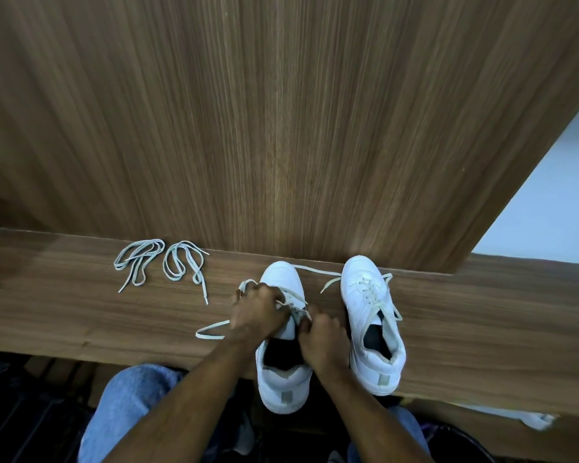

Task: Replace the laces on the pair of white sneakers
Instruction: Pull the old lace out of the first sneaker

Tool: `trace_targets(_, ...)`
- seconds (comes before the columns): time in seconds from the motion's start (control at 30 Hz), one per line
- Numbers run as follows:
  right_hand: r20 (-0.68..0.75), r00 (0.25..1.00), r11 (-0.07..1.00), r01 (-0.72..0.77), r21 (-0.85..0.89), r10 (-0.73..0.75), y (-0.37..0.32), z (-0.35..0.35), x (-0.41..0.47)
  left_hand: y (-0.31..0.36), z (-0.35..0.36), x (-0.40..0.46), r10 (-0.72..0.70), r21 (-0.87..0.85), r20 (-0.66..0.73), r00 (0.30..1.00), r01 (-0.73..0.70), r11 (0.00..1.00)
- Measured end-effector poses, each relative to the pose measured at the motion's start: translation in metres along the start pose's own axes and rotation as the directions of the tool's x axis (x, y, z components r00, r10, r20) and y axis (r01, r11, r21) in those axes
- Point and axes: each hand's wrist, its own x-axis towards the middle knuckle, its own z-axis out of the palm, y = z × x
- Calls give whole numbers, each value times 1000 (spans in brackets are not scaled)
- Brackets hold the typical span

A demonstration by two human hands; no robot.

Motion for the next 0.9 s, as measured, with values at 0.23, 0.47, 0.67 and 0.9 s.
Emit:
trace_targets(0.23, 1, 1000, 1000, -12, 3, 12, 2, 0, 1, 6, -8, -3, -232, -250, -134, 963, 194, 949)
trace_targets(0.47, 1, 1000, 1000, -7, -7, 7, 3, 2, 4, -7, -41, 17, -358, -583, -293, 887, 131, 802)
trace_targets(0.67, 3, 1000, 999, -19, 42, 19, 4, -1, 5, -12, 7, -19, -191, -481, -76, 979, 131, 867)
trace_targets(0.9, 8, 999, 983, -39, 182, 38, 16, 1, 13, -29, 30, -34, -458, -687, -7, 889, 329, 648)
